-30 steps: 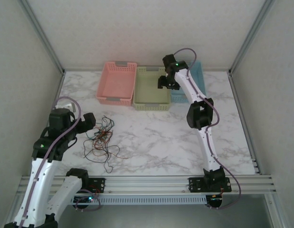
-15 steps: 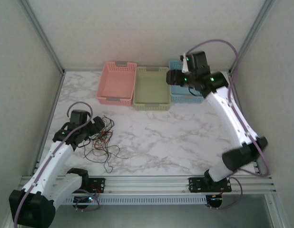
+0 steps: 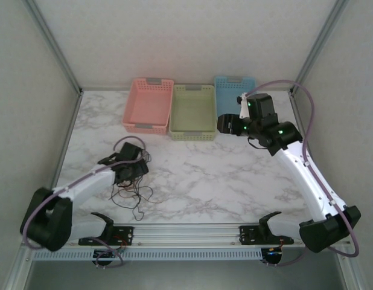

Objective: Untangle the cables
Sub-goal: Move the cables to the center of the table.

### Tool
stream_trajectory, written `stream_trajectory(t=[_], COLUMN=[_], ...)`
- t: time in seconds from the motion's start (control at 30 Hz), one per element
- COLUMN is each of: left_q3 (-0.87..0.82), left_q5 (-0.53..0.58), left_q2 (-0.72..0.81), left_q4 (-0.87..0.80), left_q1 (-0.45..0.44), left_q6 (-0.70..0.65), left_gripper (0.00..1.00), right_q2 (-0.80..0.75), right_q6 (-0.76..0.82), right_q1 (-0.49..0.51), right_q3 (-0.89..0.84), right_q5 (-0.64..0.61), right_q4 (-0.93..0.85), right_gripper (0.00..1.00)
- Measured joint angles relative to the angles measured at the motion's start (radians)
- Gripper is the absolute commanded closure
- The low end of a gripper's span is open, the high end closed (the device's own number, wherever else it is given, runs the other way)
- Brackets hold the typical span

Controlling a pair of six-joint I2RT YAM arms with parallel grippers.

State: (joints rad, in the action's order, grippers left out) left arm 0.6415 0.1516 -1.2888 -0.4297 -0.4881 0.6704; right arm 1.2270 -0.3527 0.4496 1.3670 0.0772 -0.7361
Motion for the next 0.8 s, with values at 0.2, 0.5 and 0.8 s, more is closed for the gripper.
stream_trajectory(t=[0.2, 0.5, 0.8], left_q3=[0.127, 0.486, 0.681], left_q5=[0.048, 0.01, -0.039], left_q2=[-0.155, -0.446, -0.506], left_q4=[0.026, 0.044, 0.013], left_q1=[-0.247, -0.473, -0.521], left_q6=[0.027, 0.047, -0.002], left_gripper=[0.18, 0.29, 0.3], right_q2=[-0.043, -0.046, -0.064], right_q6=[-0.011, -0.01, -0.01], right_q1=[0.0, 0.0, 0.0], right_q3=[-0.025, -0.064, -0.081], right_q5=[0.003, -0.006, -0.031], right_q4=[0.01, 0.011, 0.008], right_gripper=[0.26, 0.26, 0.27])
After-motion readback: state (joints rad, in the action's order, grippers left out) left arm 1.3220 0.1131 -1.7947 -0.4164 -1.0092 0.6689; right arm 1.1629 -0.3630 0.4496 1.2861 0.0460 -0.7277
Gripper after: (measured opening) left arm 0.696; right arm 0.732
